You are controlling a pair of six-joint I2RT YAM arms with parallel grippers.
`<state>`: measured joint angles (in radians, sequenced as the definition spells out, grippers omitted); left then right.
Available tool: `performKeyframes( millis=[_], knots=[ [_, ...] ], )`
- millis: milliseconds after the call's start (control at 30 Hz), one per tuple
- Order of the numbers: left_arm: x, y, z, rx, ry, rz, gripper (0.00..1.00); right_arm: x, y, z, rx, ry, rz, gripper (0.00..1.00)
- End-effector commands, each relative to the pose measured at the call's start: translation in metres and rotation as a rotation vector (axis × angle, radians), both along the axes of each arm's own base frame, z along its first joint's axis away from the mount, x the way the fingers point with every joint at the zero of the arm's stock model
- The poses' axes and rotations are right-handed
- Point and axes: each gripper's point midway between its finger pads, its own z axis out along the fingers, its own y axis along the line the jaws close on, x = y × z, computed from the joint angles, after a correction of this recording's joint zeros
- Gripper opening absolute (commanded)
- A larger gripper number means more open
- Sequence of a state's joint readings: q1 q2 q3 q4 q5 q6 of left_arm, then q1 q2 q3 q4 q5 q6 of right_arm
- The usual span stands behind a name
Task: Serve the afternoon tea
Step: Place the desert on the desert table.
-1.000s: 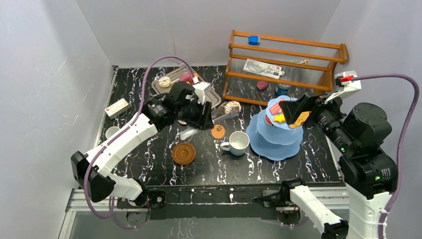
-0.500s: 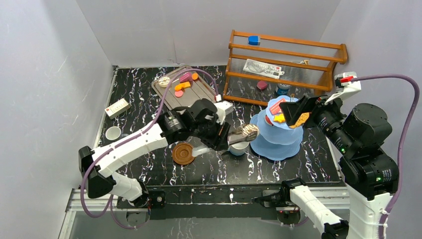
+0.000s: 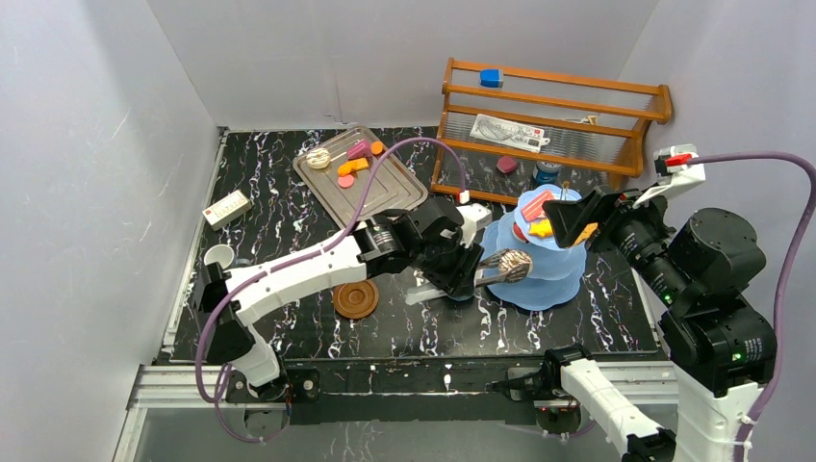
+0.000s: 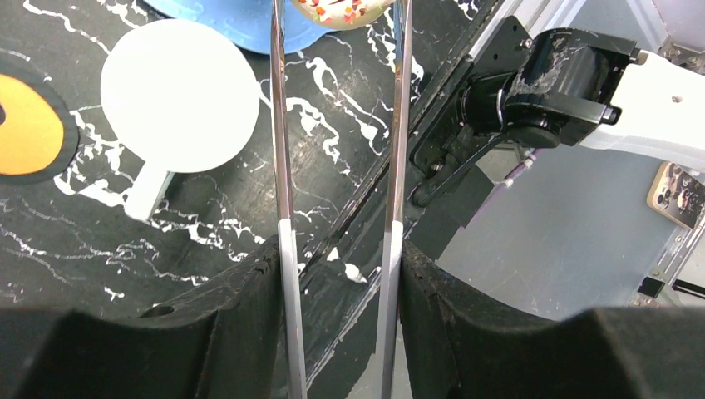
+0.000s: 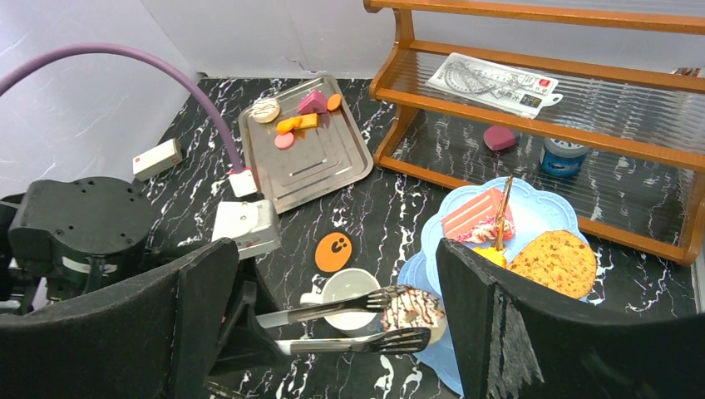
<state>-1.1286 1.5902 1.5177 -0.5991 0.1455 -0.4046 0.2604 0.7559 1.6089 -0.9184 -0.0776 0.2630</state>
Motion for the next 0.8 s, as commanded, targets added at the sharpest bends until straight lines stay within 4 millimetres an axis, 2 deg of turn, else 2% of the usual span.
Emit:
performKeyframes(
  millis=[0, 767],
  knots=[
    [0.003, -0.025, 0.033, -0.101, -0.063, -0.025, 0.34, -0.005, -0.001, 0.02, 0.028, -0.069, -0.001, 0.99],
    [0.017, -0.091, 0.015, -0.143, -0.117, -0.06, 0.34, -0.006, 0.003, 0.024, 0.045, -0.085, 0.02, 0.99]
  ],
)
